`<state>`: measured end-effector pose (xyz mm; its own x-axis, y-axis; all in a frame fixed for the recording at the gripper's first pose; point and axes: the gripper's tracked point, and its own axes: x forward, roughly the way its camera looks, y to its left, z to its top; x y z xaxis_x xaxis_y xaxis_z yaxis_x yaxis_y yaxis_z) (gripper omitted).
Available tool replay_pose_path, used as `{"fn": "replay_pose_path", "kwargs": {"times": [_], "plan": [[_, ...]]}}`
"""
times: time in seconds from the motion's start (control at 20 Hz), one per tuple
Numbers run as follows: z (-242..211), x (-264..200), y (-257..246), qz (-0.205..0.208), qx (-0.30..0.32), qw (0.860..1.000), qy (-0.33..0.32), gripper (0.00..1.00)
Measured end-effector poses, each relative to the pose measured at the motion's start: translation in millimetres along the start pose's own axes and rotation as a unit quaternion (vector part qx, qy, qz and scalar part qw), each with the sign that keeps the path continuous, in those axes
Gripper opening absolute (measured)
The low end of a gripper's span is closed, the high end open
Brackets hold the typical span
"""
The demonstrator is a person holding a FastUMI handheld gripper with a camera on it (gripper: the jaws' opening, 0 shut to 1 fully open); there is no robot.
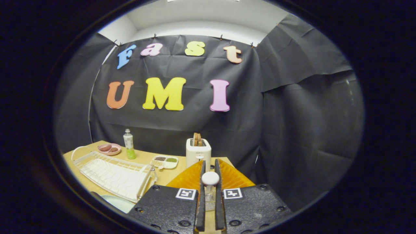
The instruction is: Take the plate from the dish rack, then take the spoon from the basket and place it into the plate.
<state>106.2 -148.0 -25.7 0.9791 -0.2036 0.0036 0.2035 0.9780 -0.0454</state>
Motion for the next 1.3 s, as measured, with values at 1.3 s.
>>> {"fn": "replay_pose_path", "kwargs": {"times": [1.3], "plan": [[-121, -132, 204, 0.197, 0.065, 0.972, 0.114, 0.17]]}}
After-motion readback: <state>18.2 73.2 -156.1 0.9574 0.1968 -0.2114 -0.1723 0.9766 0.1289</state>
